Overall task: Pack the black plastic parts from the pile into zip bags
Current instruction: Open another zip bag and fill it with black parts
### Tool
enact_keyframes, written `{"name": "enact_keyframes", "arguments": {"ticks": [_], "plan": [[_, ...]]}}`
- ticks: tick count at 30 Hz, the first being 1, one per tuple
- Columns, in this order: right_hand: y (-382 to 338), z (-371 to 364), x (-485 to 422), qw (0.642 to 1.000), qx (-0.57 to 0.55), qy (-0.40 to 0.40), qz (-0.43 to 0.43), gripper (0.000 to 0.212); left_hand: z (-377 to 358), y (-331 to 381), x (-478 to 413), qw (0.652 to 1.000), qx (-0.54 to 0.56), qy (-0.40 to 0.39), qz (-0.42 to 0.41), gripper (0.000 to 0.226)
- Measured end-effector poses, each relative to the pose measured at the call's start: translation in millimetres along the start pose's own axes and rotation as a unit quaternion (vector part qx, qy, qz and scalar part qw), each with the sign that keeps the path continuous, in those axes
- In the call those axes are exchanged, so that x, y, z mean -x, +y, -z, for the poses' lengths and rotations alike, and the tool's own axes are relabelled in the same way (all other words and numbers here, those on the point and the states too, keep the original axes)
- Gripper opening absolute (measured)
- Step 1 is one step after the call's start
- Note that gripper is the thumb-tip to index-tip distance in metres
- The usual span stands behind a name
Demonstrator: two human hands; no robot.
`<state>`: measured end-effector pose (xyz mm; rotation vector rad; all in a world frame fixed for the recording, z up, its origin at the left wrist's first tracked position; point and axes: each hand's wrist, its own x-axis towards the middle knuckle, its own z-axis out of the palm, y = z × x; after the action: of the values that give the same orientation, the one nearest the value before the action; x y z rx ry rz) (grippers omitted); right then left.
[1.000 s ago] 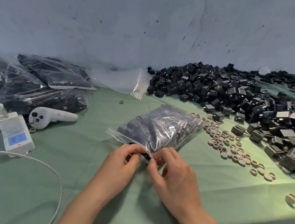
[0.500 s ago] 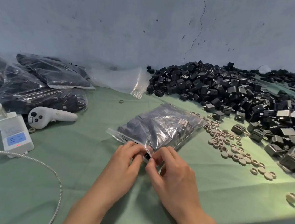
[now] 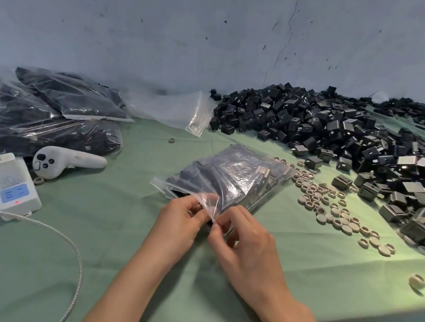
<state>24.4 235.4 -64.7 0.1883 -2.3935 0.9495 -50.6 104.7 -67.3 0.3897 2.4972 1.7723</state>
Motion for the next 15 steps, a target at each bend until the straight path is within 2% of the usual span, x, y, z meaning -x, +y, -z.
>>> {"name": "enact_keyframes", "arguments": {"ticks": [3,7,9,12,15], "plan": [[1.4,-1.1,-0.9,1.000,-0.009,-0.011,0.009,0.014,-1.9,-0.3,-3.6,0.999,-0.035,-0.013,0.008,0.029],[3.5,-0.8,-2.2,1.000,-0.015,-0.011,0.015,0.013,-6.0,0.4,-4.1,0.992,-0.126,0.015,-0.011,0.025],[4.7,-0.3,-2.1,1.000,-0.022,-0.009,0.014,0.012,-5.0,1.2,-4.6,0.994,-0.112,0.007,-0.008,0.020],[5.8,-0.6,-1.8,1.000,-0.023,-0.010,0.010,0.012,-1.9,1.5,-6.7,0.998,-0.045,-0.046,0.000,0.018],[6.0,-0.7,-3.3,0.999,-0.038,-0.012,0.011,0.016,-3.6,-0.7,-7.0,0.999,-0.018,-0.033,-0.001,0.021]]}}
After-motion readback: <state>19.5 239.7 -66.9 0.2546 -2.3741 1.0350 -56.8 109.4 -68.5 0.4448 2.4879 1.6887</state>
